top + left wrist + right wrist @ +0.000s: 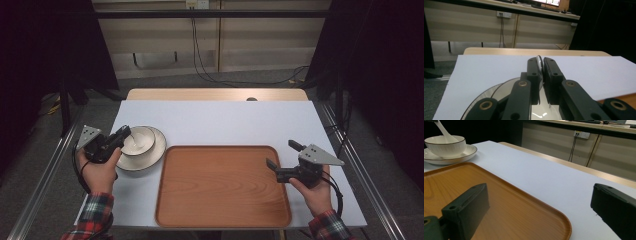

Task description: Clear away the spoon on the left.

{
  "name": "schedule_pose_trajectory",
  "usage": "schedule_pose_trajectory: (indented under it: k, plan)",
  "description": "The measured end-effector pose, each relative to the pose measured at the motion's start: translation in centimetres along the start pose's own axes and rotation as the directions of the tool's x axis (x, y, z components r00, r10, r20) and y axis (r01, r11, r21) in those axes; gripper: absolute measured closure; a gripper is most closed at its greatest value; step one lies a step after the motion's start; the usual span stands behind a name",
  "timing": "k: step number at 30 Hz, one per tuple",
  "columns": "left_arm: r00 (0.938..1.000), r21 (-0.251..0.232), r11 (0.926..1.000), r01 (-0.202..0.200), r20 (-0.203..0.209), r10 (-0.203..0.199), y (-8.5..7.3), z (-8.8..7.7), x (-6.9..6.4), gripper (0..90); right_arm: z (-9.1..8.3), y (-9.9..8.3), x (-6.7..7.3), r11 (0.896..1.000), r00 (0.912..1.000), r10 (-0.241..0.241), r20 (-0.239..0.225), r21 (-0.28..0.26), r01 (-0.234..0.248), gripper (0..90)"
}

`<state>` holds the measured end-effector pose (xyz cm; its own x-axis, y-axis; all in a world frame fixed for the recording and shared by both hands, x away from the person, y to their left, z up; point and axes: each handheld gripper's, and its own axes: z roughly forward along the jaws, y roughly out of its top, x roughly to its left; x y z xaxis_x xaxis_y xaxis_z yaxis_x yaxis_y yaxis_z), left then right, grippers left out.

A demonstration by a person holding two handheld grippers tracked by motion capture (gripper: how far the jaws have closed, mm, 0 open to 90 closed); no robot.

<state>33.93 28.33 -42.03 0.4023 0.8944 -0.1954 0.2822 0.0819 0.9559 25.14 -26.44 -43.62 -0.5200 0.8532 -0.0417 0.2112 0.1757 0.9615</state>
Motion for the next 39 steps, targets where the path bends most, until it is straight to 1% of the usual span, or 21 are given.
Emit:
schedule_pose_trajectory:
  k: [2, 3, 4, 5, 7, 9, 10, 11, 13, 15, 17, 18, 21, 23, 24, 28, 31, 33, 36, 37, 39]
  plan:
    - [1.0, -0.012, 0.9999, 0.008, -0.006, -0.008, 0.0, 0.4, 0.1, 83.6, 0.0, 0.0, 0.0, 1.0, 1.0, 0.0, 0.003, 0.0, 0.0, 1.5]
    - [1.0, -0.015, 0.9999, 0.006, 0.002, -0.006, 0.0, 0.6, 0.1, 83.6, 0.0, 0.0, 0.0, 1.0, 1.0, 0.001, 0.002, 0.001, -0.001, 1.5]
    - [0.9998, -0.025, 0.9996, 0.013, -0.013, -0.013, 0.0, 0.9, 0.1, 83.6, 0.0, 0.0, 0.0, 1.0, 1.0, 0.001, 0.002, 0.001, -0.001, 1.6]
    - [0.9998, -0.031, 0.9994, 0.015, -0.012, -0.015, 0.0, 1.0, 0.2, 83.5, 0.0, 0.0, 0.0, 1.0, 1.0, 0.001, 0.001, 0.001, -0.001, 1.5]
    - [0.9996, -0.036, 0.9993, 0.011, -0.026, -0.011, -0.1, 1.4, 0.3, 83.5, 0.0, 0.0, 0.0, 1.0, 1.0, 0.003, 0.002, 0.003, -0.003, 1.5]
    - [0.9992, -0.047, 0.9986, 0.025, -0.03, -0.027, -0.2, 1.7, 0.3, 83.6, 0.0, 0.0, 0.0, 1.0, 1.0, 0.001, -0.002, 0.004, -0.001, 1.4]
    - [0.9988, -0.053, 0.9983, 0.024, -0.043, -0.026, -0.3, 1.9, 0.3, 83.7, 0.0, 0.0, 0.0, 1.0, 1.0, 0.003, -0.001, 0.005, -0.003, 1.4]
    - [0.9991, -0.052, 0.9985, 0.02, -0.036, -0.022, -0.3, 2.1, 0.3, 83.7, 0.0, 0.0, 0.0, 1.0, 1.0, 0.003, -0.003, 0.005, -0.003, 1.4]
    - [0.9983, -0.056, 0.998, 0.028, -0.049, -0.031, -0.3, 2.3, 0.3, 84.0, 0.0, 0.0, 0.0, 1.0, 1.0, 0.003, -0.003, 0.005, -0.003, 1.4]
    - [0.9982, -0.068, 0.997, 0.037, -0.045, -0.041, -0.4, 2.5, 0.3, 84.1, 0.0, 0.0, -0.1, 1.0, 1.0, 0.003, -0.008, 0.002, -0.003, 1.4]
    - [0.9979, -0.067, 0.9973, 0.03, -0.054, -0.034, -0.5, 2.7, 0.4, 84.2, 0.0, 0.0, -0.1, 1.0, 1.0, 0.003, -0.006, 0.003, -0.003, 1.4]
    - [0.9979, -0.074, 0.9966, 0.035, -0.051, -0.039, -0.5, 2.8, 0.3, 84.2, 0.0, 0.0, -0.1, 1.0, 1.0, 0.006, -0.008, 0.004, -0.006, 1.4]
    - [0.9986, -0.067, 0.9974, 0.026, -0.045, -0.029, -0.5, 3.1, 0.3, 84.7, -0.1, 0.0, 0.0, 1.0, 1.0, 0.008, 0.002, -0.004, -0.008, 1.4]
    - [0.9986, -0.065, 0.9973, 0.035, -0.038, -0.037, -0.4, 3.2, 0.2, 84.9, -0.1, 0.0, 0.0, 1.0, 1.0, 0.007, -0.002, -0.002, -0.007, 1.4]
    - [0.9981, -0.065, 0.9972, 0.037, -0.047, -0.04, -0.4, 3.3, 0.2, 85.0, -0.1, 0.0, 0.0, 1.0, 0.9999, 0.012, 0.001, 0.001, -0.012, 1.4]
    - [0.9988, -0.065, 0.9974, 0.033, -0.035, -0.036, -0.4, 3.3, 0.1, 85.3, -0.1, 0.0, 0.0, 1.0, 0.9999, 0.01, -0.001, -0.004, -0.01, 1.4]
    - [0.9987, -0.05, 0.9986, 0.02, -0.046, -0.023, -0.2, 3.1, 0.1, 85.3, -0.1, 0.0, -0.1, 1.0, 0.9999, 0.01, -0.005, -0.005, -0.01, 1.2]
    - [0.9985, -0.052, 0.9982, 0.03, -0.045, -0.032, -0.1, 3.0, 0.1, 85.4, -0.1, 0.0, 0.0, 1.0, 0.9999, 0.01, 0.001, -0.004, -0.01, 1.0]
    - [0.9986, -0.052, 0.9976, 0.045, -0.026, -0.047, 0.2, 2.4, 0.4, 85.5, -0.1, 0.0, 0.0, 1.0, 0.9999, 0.01, 0.001, -0.011, -0.01, 0.9]
    - [0.9977, -0.06, 0.9962, 0.063, -0.023, -0.065, 0.3, 2.4, 0.4, 85.5, -0.1, 0.0, 0.0, 1.0, 0.9999, 0.011, 0.001, -0.012, -0.011, 0.9]
    - [0.997, -0.066, 0.9951, 0.073, -0.02, -0.075, 0.5, 2.1, 0.5, 85.5, -0.2, 0.0, 0.0, 1.0, 0.9999, 0.011, -0.002, -0.014, -0.011, 0.9]
